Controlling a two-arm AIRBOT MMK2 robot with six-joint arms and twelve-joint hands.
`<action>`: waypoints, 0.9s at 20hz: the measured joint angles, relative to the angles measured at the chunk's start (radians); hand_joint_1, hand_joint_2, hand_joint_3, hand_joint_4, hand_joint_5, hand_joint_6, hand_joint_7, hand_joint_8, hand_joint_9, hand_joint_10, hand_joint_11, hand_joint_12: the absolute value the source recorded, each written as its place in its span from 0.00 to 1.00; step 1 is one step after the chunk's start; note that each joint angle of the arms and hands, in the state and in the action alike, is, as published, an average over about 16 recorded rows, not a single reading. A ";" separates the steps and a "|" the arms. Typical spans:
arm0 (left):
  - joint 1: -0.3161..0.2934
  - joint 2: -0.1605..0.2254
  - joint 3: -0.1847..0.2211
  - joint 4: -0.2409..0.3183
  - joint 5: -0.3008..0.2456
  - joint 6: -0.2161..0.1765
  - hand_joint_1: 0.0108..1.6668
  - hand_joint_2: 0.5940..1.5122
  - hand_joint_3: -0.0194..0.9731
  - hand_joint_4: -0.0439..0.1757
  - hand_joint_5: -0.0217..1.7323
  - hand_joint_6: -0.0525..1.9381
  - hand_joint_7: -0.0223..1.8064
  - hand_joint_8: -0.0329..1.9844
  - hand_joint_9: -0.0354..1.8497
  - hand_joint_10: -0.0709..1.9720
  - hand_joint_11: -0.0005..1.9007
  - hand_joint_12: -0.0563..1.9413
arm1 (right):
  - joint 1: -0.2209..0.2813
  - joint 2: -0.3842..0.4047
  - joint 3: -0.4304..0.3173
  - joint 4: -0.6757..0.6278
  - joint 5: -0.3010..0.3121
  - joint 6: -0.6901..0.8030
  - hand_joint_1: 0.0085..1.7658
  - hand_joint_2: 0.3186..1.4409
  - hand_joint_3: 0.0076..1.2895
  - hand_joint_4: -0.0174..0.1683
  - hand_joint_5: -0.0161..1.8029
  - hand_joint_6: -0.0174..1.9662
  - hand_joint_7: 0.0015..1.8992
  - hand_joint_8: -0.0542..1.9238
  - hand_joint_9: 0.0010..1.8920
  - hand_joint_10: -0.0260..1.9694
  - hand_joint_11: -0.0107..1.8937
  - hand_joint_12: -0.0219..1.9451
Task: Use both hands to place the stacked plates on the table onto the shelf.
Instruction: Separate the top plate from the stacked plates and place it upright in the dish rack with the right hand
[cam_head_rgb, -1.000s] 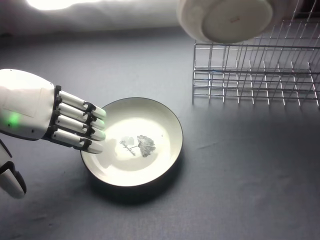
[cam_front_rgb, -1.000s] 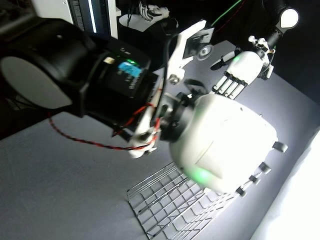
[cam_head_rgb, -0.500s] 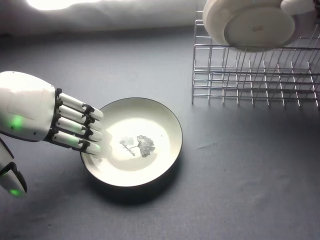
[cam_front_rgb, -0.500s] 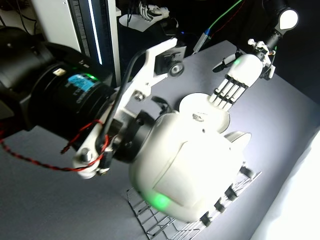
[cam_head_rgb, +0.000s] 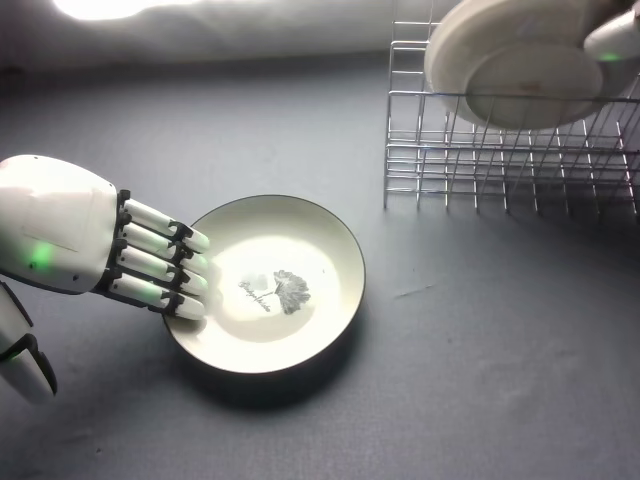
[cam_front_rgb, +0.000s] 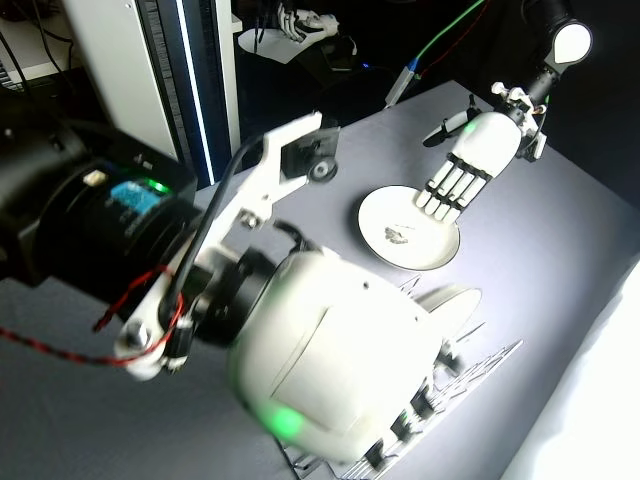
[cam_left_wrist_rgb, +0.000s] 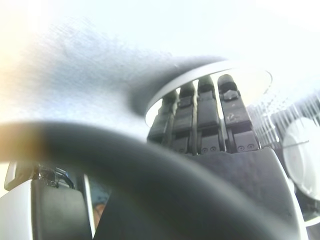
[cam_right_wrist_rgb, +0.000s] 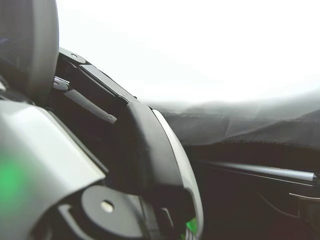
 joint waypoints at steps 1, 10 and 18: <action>0.000 -0.001 0.001 0.000 0.001 0.000 0.00 0.46 0.03 0.19 0.01 0.02 0.02 0.02 0.03 0.04 0.01 0.03 | -0.011 -0.002 0.005 -0.002 0.007 0.000 0.78 0.60 0.00 0.05 0.55 0.47 0.60 0.37 0.54 0.49 0.48 0.55; -0.003 -0.004 0.008 0.006 0.008 -0.003 0.00 0.47 0.03 0.20 0.01 0.02 0.02 0.02 0.03 0.04 0.01 0.03 | -0.102 -0.017 0.045 -0.020 0.075 0.000 0.71 0.63 0.00 0.06 0.43 0.31 0.48 0.23 0.45 0.34 0.31 0.60; -0.016 0.009 0.003 0.019 -0.002 -0.007 0.00 0.46 0.03 0.20 0.02 0.02 0.02 0.02 0.03 0.04 0.01 0.03 | -0.104 -0.018 0.033 -0.053 0.119 -0.001 0.60 0.61 0.00 0.07 0.23 0.08 0.25 0.06 0.26 0.11 0.08 0.56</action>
